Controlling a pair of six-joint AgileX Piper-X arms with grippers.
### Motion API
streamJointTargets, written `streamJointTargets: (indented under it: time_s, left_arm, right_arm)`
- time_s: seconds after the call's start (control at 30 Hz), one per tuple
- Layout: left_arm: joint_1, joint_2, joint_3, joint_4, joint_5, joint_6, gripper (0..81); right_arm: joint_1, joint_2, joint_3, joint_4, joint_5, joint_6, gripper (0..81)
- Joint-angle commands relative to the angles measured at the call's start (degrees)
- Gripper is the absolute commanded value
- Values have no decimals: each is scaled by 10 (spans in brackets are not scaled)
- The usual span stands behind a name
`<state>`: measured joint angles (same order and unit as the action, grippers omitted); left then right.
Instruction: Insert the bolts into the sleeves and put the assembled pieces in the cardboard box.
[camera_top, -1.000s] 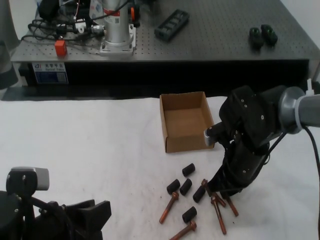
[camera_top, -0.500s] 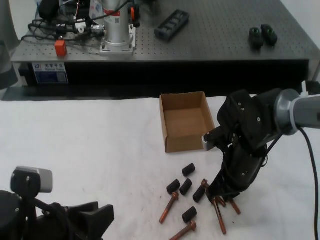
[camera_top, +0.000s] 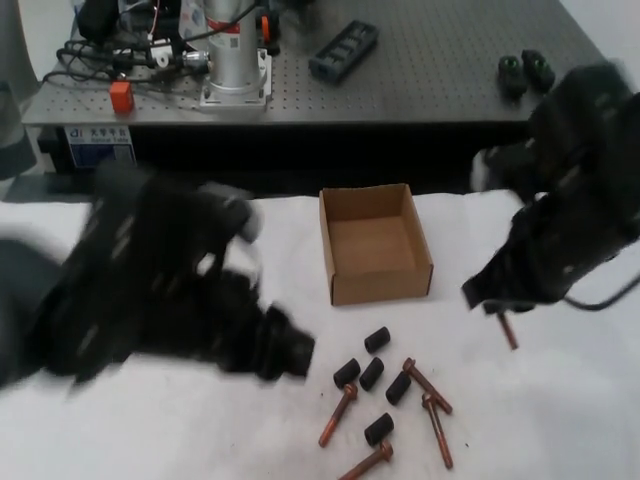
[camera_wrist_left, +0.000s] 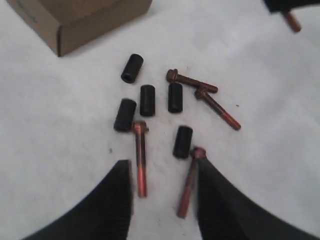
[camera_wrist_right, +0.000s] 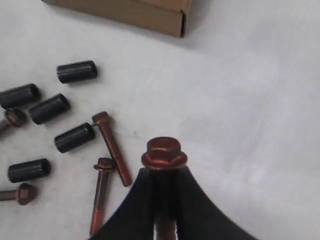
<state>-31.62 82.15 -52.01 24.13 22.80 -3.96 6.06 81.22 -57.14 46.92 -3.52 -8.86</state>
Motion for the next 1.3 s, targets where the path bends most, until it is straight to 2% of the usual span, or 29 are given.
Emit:
streamJointTargets:
  time_s: [0.0,0.1,0.27,0.43,0.63,0.77,1.17,1.27]
  left_arm:
    - [-6,54,-66,63,6,73,259]
    - [-23,143,-179,137,-1,120,254]
    - [-53,278,-344,238,-60,155,254]
    - [-70,380,-469,278,-88,186,254]
    - [-72,465,-583,364,-91,226,254]
    - [-75,495,-616,387,-96,247,254]
    - [-85,525,-616,376,-97,258,254]
    - [-90,525,-616,377,-97,258,214]
  right_arm:
    - [-15,-78,28,15,-18,3,16]
    - [-25,-136,65,23,-20,9,16]
    - [-38,-200,125,25,-31,20,16]
    - [-41,-215,150,26,-31,28,16]
    - [-41,-215,151,25,-31,28,16]
    - [-41,-215,151,25,-31,28,16]
    - [-39,-215,151,25,-31,28,16]
    - [-39,-215,151,25,-31,28,16]
